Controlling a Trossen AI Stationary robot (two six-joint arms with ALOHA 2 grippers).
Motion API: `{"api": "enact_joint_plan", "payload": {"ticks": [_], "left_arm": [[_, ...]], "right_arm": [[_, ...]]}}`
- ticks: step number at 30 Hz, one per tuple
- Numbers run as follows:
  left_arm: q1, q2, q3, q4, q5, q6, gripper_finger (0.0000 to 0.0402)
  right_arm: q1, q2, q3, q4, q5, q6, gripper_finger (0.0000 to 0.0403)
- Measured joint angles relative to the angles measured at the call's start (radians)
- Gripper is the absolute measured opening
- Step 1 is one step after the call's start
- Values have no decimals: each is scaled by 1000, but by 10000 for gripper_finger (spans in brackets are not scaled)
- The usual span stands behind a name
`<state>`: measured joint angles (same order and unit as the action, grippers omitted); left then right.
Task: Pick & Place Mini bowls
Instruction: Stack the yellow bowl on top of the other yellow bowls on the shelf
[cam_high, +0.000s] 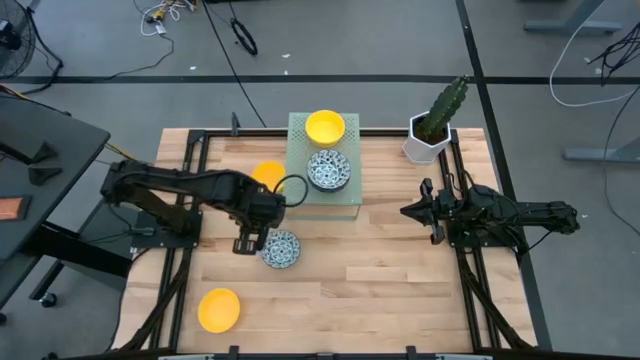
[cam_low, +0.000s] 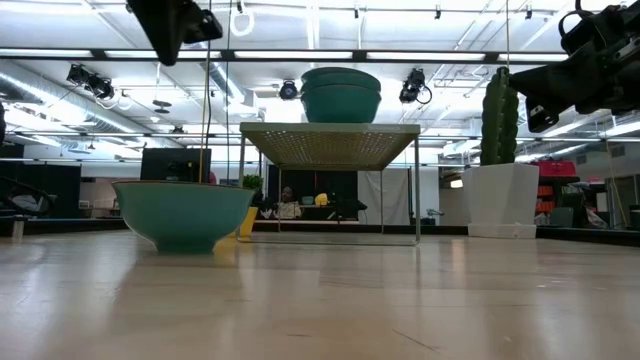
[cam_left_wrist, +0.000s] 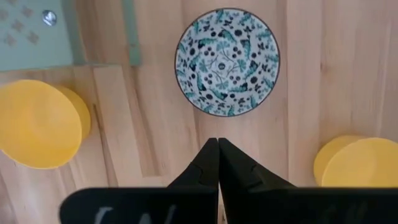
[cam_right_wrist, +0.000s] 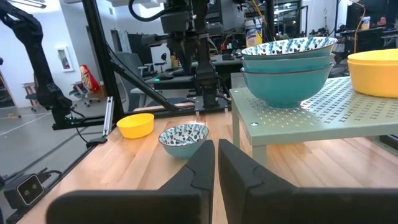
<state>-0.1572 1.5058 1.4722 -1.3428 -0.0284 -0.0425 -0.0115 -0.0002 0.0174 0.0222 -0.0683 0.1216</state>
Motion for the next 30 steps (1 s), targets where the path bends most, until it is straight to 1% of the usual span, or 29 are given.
{"api": "enact_joint_plan", "payload": {"ticks": [8, 12, 14, 17, 19, 30], "left_arm": [[4, -46, -67, 13, -3, -30, 2], [12, -58, -81, 27, -57, -59, 2], [30, -68, -96, 45, -62, -82, 2], [76, -83, -123, 85, -65, -138, 2], [111, -94, -146, 78, -68, -186, 2], [347, -144, -263, 163, -84, -433, 2]], "right_arm": [[0, 0, 0, 0, 0, 0, 27], [0, 0, 0, 0, 0, 0, 27], [0, 0, 0, 0, 0, 0, 27], [0, 0, 0, 0, 0, 0, 27], [0, 0, 0, 0, 0, 0, 27], [0, 0, 0, 0, 0, 0, 27]]}}
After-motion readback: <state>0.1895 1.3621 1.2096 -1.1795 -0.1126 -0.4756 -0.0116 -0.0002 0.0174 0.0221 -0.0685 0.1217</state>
